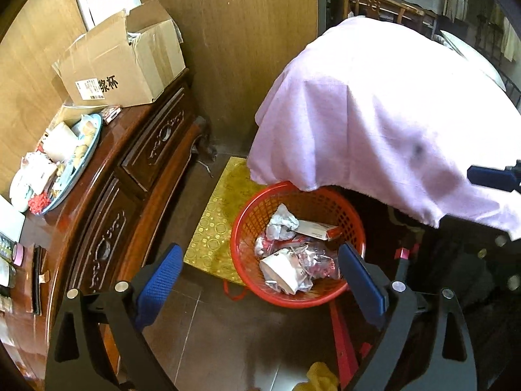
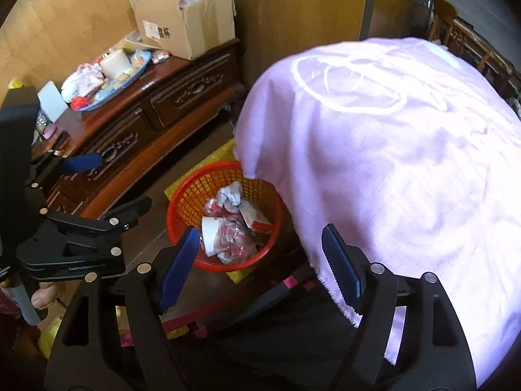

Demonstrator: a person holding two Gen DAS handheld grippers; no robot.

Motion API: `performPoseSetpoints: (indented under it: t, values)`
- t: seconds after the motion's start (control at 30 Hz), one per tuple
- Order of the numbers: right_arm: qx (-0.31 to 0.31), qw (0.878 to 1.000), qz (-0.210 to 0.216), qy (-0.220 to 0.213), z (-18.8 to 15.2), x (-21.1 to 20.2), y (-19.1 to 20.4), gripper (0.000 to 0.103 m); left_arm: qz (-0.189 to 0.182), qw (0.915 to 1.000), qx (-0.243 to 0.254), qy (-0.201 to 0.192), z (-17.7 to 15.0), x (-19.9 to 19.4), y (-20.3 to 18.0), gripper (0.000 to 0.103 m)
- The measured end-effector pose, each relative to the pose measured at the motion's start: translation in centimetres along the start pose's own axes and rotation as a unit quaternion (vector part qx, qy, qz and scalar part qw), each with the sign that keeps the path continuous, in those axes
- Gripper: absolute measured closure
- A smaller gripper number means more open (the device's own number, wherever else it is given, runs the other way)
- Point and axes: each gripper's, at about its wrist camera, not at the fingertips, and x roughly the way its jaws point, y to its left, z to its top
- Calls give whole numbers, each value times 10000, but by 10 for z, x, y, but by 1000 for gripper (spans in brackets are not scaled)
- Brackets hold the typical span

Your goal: Collect trash

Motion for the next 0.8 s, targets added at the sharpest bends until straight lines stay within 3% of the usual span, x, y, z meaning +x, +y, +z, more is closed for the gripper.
performPoseSetpoints:
  t: [0.47, 0.8]
  values:
    - [-189, 9987, -112, 468, -2, 39, 12, 28, -28, 9975, -570, 409, -14, 39, 24, 9]
    - [-104, 9991, -58, 400, -5, 33, 8, 28, 117, 9990, -262, 337, -16, 39, 11, 9]
